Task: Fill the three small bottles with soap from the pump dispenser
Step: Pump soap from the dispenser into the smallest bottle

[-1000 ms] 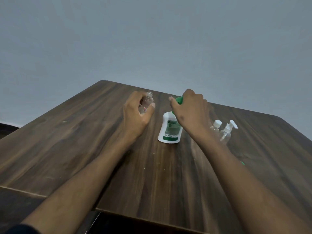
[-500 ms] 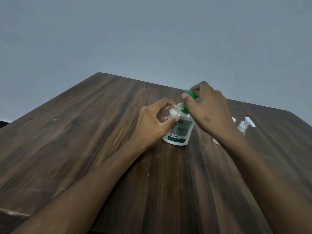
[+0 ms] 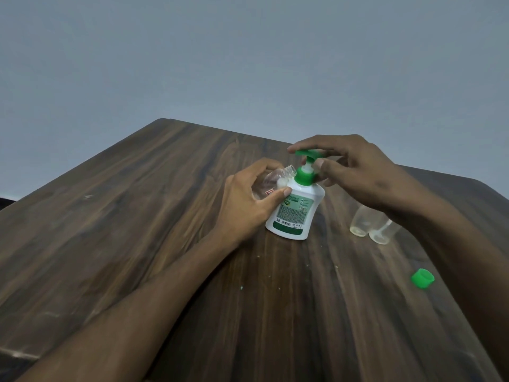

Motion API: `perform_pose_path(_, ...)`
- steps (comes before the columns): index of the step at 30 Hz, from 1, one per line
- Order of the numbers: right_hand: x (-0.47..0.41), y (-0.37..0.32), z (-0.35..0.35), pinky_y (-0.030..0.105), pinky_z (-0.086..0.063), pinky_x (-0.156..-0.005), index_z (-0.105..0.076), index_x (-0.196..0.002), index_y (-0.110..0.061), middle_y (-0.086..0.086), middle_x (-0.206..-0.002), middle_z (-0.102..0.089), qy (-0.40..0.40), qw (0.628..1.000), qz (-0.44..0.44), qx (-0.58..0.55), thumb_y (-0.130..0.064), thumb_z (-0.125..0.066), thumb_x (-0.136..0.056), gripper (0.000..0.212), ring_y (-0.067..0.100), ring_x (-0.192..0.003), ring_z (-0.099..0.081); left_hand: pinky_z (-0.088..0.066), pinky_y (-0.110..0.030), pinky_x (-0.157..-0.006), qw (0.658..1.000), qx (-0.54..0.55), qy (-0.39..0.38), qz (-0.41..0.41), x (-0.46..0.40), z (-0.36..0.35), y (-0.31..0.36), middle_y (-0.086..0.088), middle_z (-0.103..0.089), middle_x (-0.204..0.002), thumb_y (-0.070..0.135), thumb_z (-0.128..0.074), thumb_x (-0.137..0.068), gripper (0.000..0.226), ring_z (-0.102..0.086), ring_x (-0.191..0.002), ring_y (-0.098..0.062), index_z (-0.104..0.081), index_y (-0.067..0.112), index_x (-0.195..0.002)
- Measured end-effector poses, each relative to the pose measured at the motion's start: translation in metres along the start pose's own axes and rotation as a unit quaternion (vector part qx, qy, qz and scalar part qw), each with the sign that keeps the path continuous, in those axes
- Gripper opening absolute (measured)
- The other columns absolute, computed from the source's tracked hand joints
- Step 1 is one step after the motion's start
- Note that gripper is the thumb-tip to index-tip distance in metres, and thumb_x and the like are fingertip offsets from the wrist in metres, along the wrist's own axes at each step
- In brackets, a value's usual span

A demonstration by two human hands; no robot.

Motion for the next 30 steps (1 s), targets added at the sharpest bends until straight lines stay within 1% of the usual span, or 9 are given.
perform_pose_path(2, 0.000, 0.002, 0.000, 0.046, -0.058, -0.089, -0.064, -0.124, -0.051, -0.015, -0.126, -0.067, -0.010, 1.000, -0.003, -0.005, -0.019, -0.051, -0.099, 0.042, 0.009, -0.099, -0.070, -0.057, -0.011, -0.084, 1.000, -0.005, 0.001, 0.003, 0.000, 0.001, 0.001, 0.010, -0.080, -0.107, 0.018, -0.086, -0.091, 0.027, -0.074, -0.102, 0.003, -0.077, 0.012, -0.116)
perform_pose_path(4, 0.000, 0.005, 0.002, 0.045, -0.059, -0.089, -0.061, -0.128, -0.050, -0.011, -0.122, -0.069, -0.017, 1.000, -0.010, -0.019, -0.024, -0.052, -0.100, 0.039, 0.011, -0.104, -0.069, -0.061, -0.020, -0.088, 1.000, -0.009, 0.009, -0.001, -0.001, 0.003, 0.002, 0.008, -0.080, -0.108, 0.020, -0.085, -0.093, 0.026, -0.076, -0.102, -0.004, -0.077, 0.014, -0.117)
perform_pose_path(7, -0.006, 0.011, 0.014, 0.045, -0.061, -0.086, -0.065, -0.125, -0.035, 0.003, -0.103, -0.074, 0.017, 0.995, -0.052, -0.084, -0.030, -0.050, -0.104, 0.027, 0.016, -0.089, -0.076, -0.059, -0.023, -0.086, 0.999, -0.017, 0.032, -0.008, -0.002, 0.007, 0.004, 0.007, -0.079, -0.108, 0.021, -0.084, -0.094, 0.027, -0.074, -0.099, -0.010, -0.077, 0.013, -0.118)
perform_pose_path(9, -0.015, 0.015, 0.022, 0.043, -0.062, -0.084, -0.069, -0.117, -0.025, 0.002, -0.101, -0.074, 0.050, 0.992, -0.080, -0.083, -0.032, -0.047, -0.104, 0.026, 0.015, -0.084, -0.076, -0.058, -0.026, -0.085, 0.999, -0.029, 0.038, -0.016, -0.002, 0.007, 0.006, 0.005, -0.076, -0.109, 0.024, -0.083, -0.094, 0.030, -0.072, -0.099, -0.012, -0.077, 0.014, -0.122)
perform_pose_path(16, -0.064, 0.024, 0.010, 0.033, -0.060, -0.074, -0.071, -0.103, -0.013, 0.008, -0.095, -0.075, 0.090, 0.977, -0.144, -0.126, -0.031, -0.043, -0.099, 0.033, 0.020, -0.082, -0.076, -0.061, -0.038, -0.088, 0.998, -0.027, 0.050, -0.023, -0.003, 0.007, 0.005, -0.002, -0.074, -0.115, 0.031, -0.081, -0.095, 0.047, -0.071, -0.104, -0.016, -0.072, 0.014, -0.138)
perform_pose_path(21, -0.081, 0.048, -0.008, 0.028, -0.054, -0.063, -0.067, -0.104, -0.004, 0.013, -0.084, -0.077, 0.100, 0.955, -0.222, -0.167, -0.017, -0.040, -0.090, 0.033, 0.030, -0.077, -0.076, -0.058, -0.029, -0.090, 0.997, -0.024, 0.067, -0.007, -0.003, 0.010, 0.009, 0.004, -0.074, -0.113, 0.030, -0.086, -0.090, 0.046, -0.070, -0.106, -0.013, -0.071, 0.015, -0.130)
perform_pose_path(24, -0.078, 0.061, -0.017, 0.024, -0.053, -0.053, -0.065, -0.110, 0.000, 0.014, -0.079, -0.077, 0.107, 0.941, -0.258, -0.193, -0.014, -0.041, -0.089, 0.034, 0.024, -0.058, -0.071, -0.052, -0.019, -0.087, 0.997, -0.019, 0.076, -0.004, -0.003, 0.011, 0.010, 0.007, -0.072, -0.107, 0.025, -0.089, -0.088, 0.039, -0.068, -0.101, -0.008, -0.069, 0.012, -0.118)
perform_pose_path(27, -0.077, 0.063, -0.021, 0.018, -0.048, -0.043, -0.067, -0.107, 0.003, 0.017, -0.083, -0.077, 0.119, 0.936, -0.262, -0.201, -0.012, -0.041, -0.090, 0.034, 0.020, -0.048, -0.067, -0.054, -0.021, -0.087, 0.997, -0.011, 0.082, -0.004, -0.002, 0.011, 0.010, 0.006, -0.072, -0.105, 0.021, -0.089, -0.087, 0.033, -0.068, -0.100, -0.008, -0.069, 0.011, -0.112)
perform_pose_path(30, -0.075, 0.062, -0.022, 0.019, -0.048, -0.046, -0.068, -0.105, 0.002, 0.016, -0.084, -0.077, 0.132, 0.936, -0.260, -0.198, -0.012, -0.042, -0.090, 0.033, 0.017, -0.047, -0.065, -0.056, -0.025, -0.088, 0.997, -0.009, 0.079, -0.014, -0.003, 0.011, 0.013, 0.007, -0.073, -0.106, 0.017, -0.087, -0.089, 0.030, -0.069, -0.100, -0.008, -0.070, 0.012, -0.113)
Point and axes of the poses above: each hand's wrist, its own x-axis away from the middle knuckle, its own z-axis out of the back of the hand, y = z × x, the point moved 8 cm from there along -x, towards the middle knuckle
